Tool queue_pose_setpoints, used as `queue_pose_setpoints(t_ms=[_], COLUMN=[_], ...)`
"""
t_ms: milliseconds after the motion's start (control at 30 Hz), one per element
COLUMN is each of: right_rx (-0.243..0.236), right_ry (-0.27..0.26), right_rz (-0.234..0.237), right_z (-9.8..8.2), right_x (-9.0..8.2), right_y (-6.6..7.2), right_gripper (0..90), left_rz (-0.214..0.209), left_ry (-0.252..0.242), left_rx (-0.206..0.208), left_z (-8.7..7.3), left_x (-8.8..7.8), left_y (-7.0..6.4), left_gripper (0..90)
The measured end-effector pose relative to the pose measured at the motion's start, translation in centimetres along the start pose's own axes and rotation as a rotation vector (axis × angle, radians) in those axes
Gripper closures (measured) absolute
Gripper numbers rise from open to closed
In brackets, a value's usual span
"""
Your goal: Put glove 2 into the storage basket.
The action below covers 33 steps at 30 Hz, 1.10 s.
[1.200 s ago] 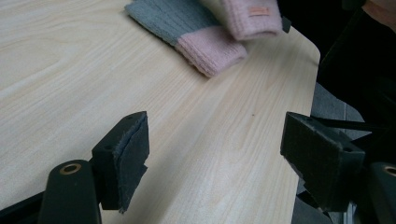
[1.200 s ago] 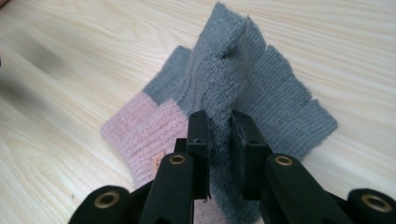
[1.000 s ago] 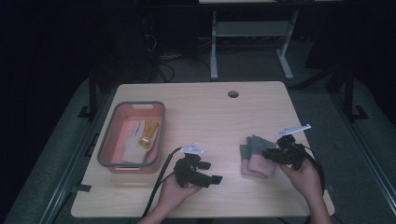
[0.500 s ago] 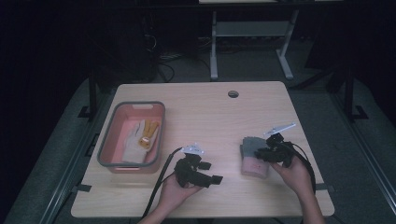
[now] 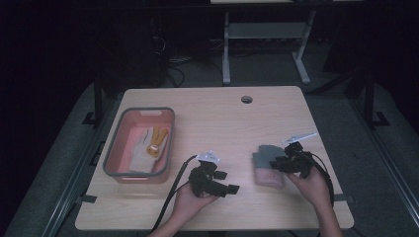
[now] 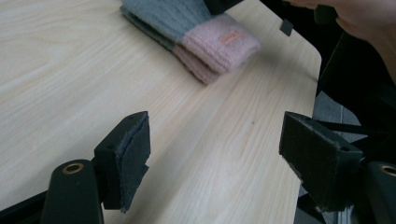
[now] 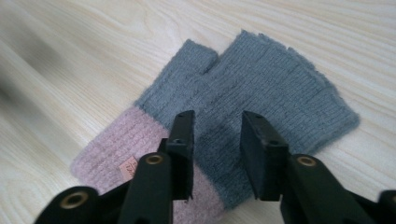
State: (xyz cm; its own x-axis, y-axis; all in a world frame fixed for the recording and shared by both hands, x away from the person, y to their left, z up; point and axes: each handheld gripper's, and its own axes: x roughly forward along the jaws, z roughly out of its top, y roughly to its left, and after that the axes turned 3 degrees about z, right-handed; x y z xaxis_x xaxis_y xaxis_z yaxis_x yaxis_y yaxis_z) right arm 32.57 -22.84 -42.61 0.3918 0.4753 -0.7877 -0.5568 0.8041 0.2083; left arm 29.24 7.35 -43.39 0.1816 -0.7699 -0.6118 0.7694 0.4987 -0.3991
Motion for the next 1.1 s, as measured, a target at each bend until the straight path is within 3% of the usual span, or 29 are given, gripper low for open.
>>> queue_pose_setpoints(t_ms=[467,833,1100], right_rx=[0.080,0.147,0.189], right_ry=[-0.050,-0.058,-0.054], right_rz=[0.050,0.047,0.048], right_z=[-0.6,-1.5,-2.2], right_x=[-1.3,-1.2,-0.8], right_y=[-0.7,-1.6,-2.4], right_gripper=[45.6,41.9,40.6], left_rz=[0.007,-0.024,-0.019], left_ry=[0.027,0.045,0.051], left_rx=[-0.042,-0.138,-0.198], left_z=[3.1,4.3,4.6], left_x=[3.2,5.7,7.0], left_y=[-0.3,0.3,0.7], left_gripper=[25.3,27.2,27.9])
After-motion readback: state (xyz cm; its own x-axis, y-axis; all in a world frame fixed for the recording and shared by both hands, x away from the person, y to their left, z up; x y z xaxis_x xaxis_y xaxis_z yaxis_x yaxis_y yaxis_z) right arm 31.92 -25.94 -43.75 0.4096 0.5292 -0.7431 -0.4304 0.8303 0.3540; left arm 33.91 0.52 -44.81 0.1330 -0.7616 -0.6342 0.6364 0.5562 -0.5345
